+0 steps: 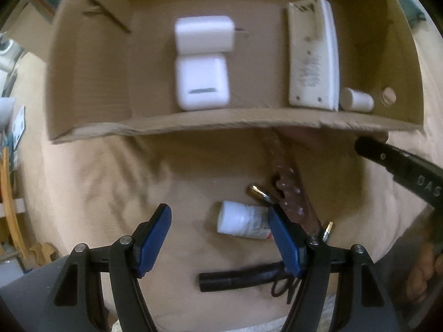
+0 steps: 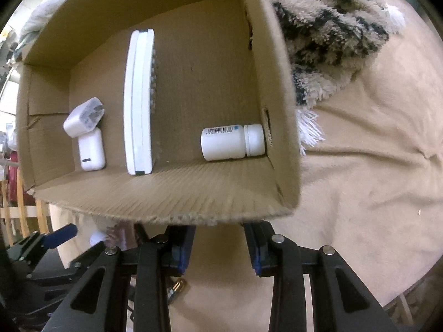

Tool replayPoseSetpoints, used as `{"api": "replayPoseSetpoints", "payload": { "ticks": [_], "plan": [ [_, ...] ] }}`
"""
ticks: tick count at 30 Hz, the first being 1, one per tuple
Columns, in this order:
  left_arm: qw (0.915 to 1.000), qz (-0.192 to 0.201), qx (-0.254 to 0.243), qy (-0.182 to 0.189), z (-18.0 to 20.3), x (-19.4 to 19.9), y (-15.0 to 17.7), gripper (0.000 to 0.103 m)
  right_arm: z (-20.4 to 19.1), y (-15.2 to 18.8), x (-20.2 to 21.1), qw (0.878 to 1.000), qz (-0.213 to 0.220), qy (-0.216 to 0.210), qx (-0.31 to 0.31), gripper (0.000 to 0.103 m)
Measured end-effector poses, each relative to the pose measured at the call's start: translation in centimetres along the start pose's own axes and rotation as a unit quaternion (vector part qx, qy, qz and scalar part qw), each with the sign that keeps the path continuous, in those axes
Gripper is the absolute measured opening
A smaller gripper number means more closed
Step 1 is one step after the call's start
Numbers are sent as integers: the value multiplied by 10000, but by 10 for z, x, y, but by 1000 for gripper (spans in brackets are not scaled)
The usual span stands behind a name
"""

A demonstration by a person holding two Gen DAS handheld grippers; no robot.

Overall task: Organize rigid objects
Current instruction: 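Grasp the white pill bottle with the left gripper while the right grasps the pink beaded item, then carry the pill bottle into the box with the left gripper while the right carries the pink item in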

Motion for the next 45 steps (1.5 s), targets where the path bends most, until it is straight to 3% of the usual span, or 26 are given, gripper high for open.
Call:
{"api": "replayPoseSetpoints", "payload": {
  "ticks": [3, 7, 9, 10, 12, 19, 24, 32, 38, 45],
  "plan": [
    [9998, -98, -110, 124, 10, -4, 0, 70, 3, 7, 10, 10000, 51, -72, -27, 36],
    [9993, -104, -351, -106, 22, -8, 4, 70, 5, 11, 18, 9998, 121, -159, -50, 36],
    [9992, -75, -356, -178, 25, -10, 4, 60, -1, 16, 22, 9997, 154, -199, -20, 36],
    [9994, -80, -332, -111, 23, -10, 4, 44, 5, 18, 24, 9996, 169, -244, -11, 36],
    [9997, -92, -233, -13, 20, -8, 6, 44, 5, 14, 28, 9993, 199, -314, 15, 35],
    [9990, 228, 83, -373, -16, 7, 2, 44, 11, 13, 47, 9988, 225, -412, 131, 35],
    [9977, 214, 424, -475, -47, 14, 7, 44, 3, 19, 58, 9984, 276, -422, 271, 35],
    [9965, 341, 496, -577, -59, 22, 18, 44, -9, 33, 78, 9968, 473, -530, 379, 35],
    [9926, 695, 741, -662, -62, 47, 18, 44, -5, 46, 102, 9938, 787, -585, 527, 35],
    [9804, 1611, 914, -669, -70, 109, 20, 44, -14, 39, 130, 9881, 1247, -563, 706, 35]
  ]
}}
Point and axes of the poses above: each gripper's, at about its wrist camera, not at the fingertips, and x roughly against the way its jaws point, z to its right, y to its underside, the point moved 2 cm from there along -x, roughly the way its jaws point, and after that the axes turned 2 degrees about -z, right-handed, at the moved point
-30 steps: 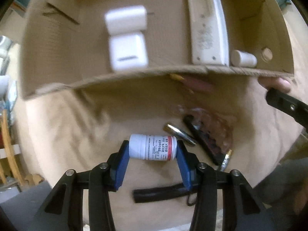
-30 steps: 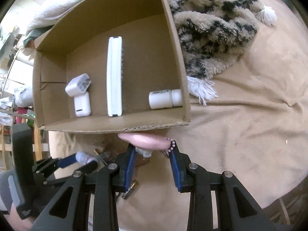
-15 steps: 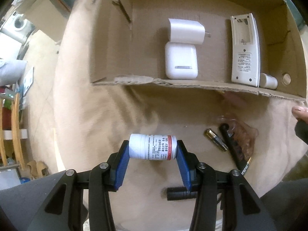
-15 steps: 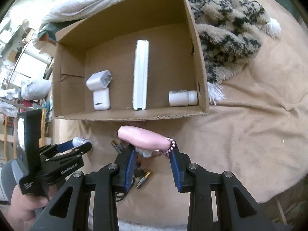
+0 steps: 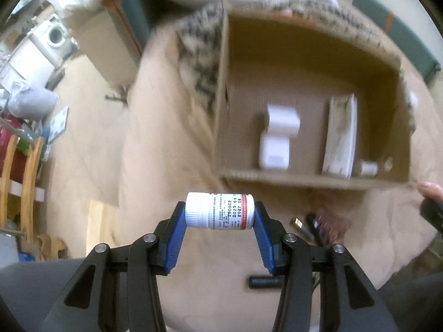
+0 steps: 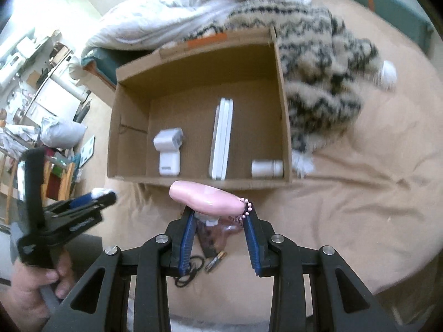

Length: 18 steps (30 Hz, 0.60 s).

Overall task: Organize rigid objects
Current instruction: 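Carry the pill bottle into the box with the left gripper while the right carries the pink item in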

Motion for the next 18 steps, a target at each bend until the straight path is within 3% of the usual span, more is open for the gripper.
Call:
{"api": "replayPoseSetpoints", "payload": {
  "ticks": [6, 12, 15, 18],
  "plan": [
    [9970, 730, 267, 61, -10, 45, -31, 44, -5, -28, 12, 9993, 351, -91, 61, 35],
    [9872, 1524, 461, -5, -13, 73, -65, 43, -9, -58, 17, 9974, 691, -172, 83, 35],
    [9839, 1715, 507, -59, -4, 74, -77, 43, -13, -72, 12, 9970, 747, -118, 188, 35],
    [9861, 1630, 310, -45, 13, 62, -90, 44, -13, -86, -1, 9974, 677, -57, 251, 35]
  ]
}}
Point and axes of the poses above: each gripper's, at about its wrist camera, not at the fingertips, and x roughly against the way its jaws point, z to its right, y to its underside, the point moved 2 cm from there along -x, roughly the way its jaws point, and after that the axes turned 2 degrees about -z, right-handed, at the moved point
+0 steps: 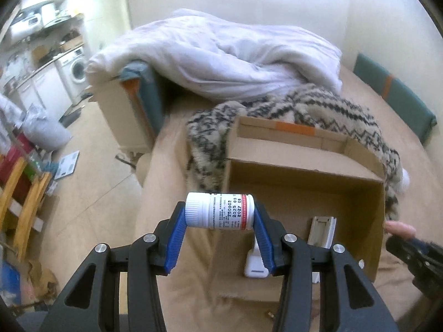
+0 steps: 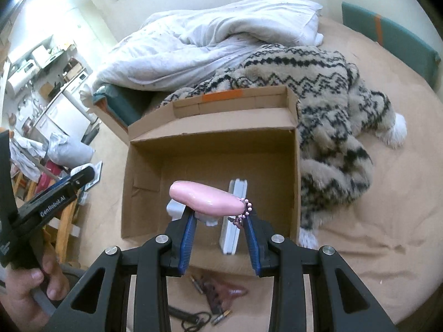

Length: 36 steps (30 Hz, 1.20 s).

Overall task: Organize rigid objects
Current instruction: 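Carry the pill bottle into the box with the left gripper while the right carries the pink item in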

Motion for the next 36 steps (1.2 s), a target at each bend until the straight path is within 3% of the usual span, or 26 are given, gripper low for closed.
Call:
{"api": "replayPoseSetpoints", "payload": {
  "ticks": [13, 22, 36],
  "plan": [
    [9970, -498, -554, 201, 51, -77, 17, 43, 8, 3, -66, 9981, -610, 28, -55, 35],
    [9891, -1312, -539, 385, 54, -117, 39, 43, 13, 15, -97, 9948, -1007, 92, -96, 35],
    [9867, -1471, -661, 202, 52, -126, 49, 43, 19, 22, -116, 9916, -1240, 328, -191, 36]
  ]
}}
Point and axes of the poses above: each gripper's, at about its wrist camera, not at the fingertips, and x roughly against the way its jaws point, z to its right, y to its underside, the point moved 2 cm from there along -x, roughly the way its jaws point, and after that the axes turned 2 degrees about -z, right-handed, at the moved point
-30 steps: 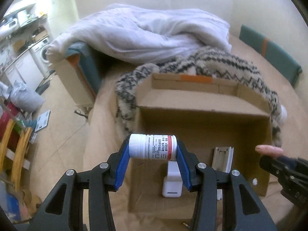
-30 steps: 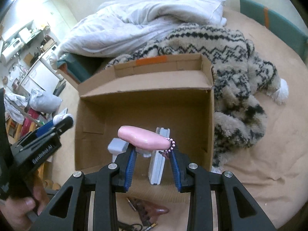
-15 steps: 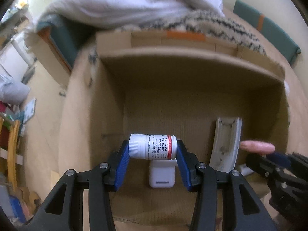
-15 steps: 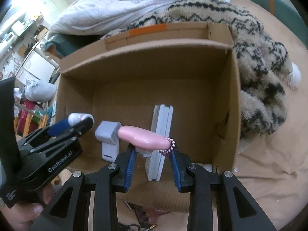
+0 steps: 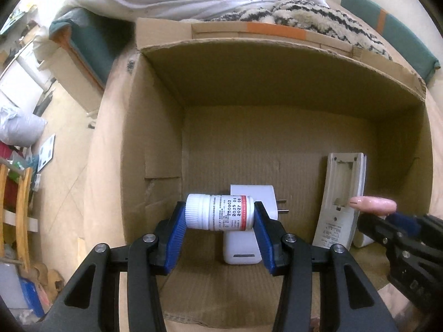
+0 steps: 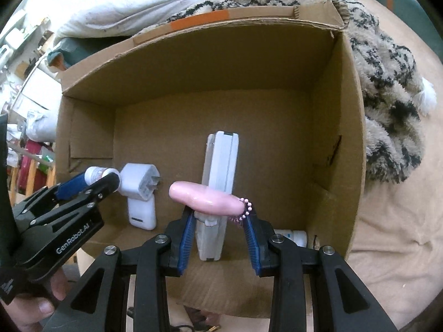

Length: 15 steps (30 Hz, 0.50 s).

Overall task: Organize rigid objects
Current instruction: 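Carry the pill bottle into the box with the left gripper while the right carries the pink item in, then open both grippers to release the items and withdraw from the box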

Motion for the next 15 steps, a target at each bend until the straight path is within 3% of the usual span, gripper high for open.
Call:
{"api": "replayPoseSetpoints", "payload": {
  "ticks": [5, 6, 8, 11, 15],
  "plan": [
    [9999, -50, -94, 8, 5, -1, 0, 45, -1, -3, 8, 9998, 171, -44, -56, 39],
    [9999, -50, -98, 33, 5, 0, 0, 47, -1, -3, 12, 9996, 258, -108, -77, 49],
    [9999, -14, -105, 68, 6, 3, 1, 60, 1, -5, 20, 9987, 431, -235, -151, 66],
    [9998, 103, -138, -28, 9, 8, -1, 67, 2, -6, 25, 9979, 521, -333, -187, 74],
    [9999, 90, -78, 12, 7, 9, -2, 69, 2, -8, 26, 9977, 548, -345, -205, 86]
  ]
}}
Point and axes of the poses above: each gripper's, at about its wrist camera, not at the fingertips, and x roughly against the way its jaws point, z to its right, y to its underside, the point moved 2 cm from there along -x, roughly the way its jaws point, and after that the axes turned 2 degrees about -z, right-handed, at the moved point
